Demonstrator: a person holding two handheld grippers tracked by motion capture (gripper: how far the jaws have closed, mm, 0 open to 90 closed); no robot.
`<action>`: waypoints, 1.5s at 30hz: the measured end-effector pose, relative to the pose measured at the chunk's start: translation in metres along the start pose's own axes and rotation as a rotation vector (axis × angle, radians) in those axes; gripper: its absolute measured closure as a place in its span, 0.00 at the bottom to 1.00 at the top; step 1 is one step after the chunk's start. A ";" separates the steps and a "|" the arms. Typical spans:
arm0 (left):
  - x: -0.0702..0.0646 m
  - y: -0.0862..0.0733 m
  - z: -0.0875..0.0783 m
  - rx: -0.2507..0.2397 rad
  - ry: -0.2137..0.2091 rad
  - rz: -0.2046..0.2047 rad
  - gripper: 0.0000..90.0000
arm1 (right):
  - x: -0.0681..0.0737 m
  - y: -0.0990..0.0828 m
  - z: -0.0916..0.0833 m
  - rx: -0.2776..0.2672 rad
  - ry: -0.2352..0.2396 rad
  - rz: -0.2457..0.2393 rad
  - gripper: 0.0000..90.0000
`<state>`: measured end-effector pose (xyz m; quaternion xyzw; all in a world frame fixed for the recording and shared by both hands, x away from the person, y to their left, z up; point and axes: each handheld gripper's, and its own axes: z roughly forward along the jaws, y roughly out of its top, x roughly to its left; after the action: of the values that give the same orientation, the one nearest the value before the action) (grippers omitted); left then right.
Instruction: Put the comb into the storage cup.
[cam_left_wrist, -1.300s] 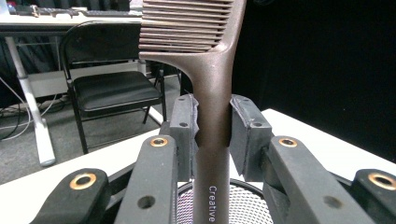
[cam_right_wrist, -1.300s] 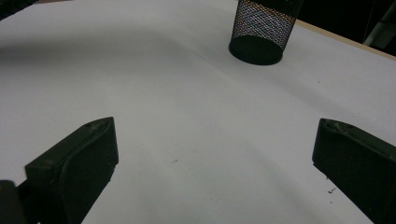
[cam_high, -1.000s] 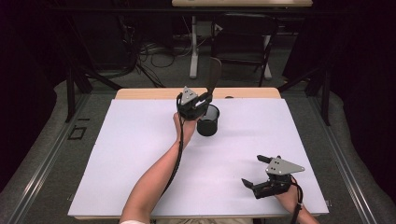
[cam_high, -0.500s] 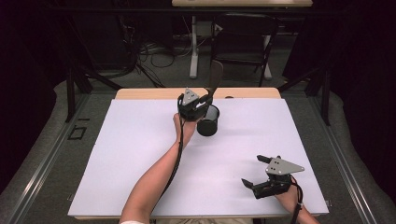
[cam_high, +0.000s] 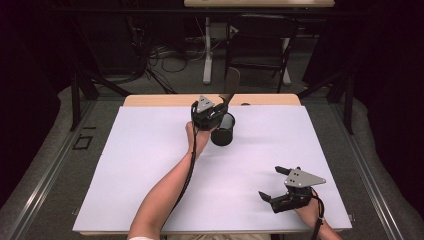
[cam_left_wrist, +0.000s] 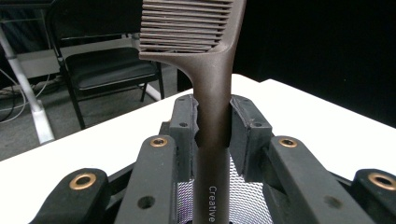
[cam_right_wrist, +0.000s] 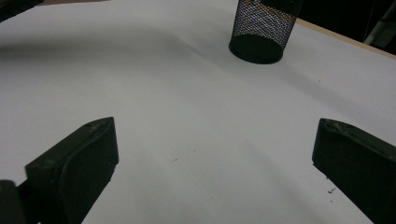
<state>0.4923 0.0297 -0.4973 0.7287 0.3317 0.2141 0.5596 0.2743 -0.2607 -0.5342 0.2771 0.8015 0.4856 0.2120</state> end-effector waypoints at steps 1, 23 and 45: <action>0.000 0.000 0.000 0.001 -0.001 -0.001 0.80 | 0.000 0.000 0.000 0.000 0.001 -0.001 0.00; 0.001 -0.010 0.001 0.048 -0.004 0.009 0.80 | 0.000 0.000 0.000 0.002 0.004 0.000 0.00; -0.010 -0.006 -0.015 0.075 -0.050 0.056 0.43 | 0.001 0.000 0.000 0.004 0.008 -0.003 0.00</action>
<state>0.4733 0.0337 -0.4980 0.7632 0.3049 0.1985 0.5340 0.2741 -0.2599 -0.5344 0.2744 0.8039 0.4845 0.2092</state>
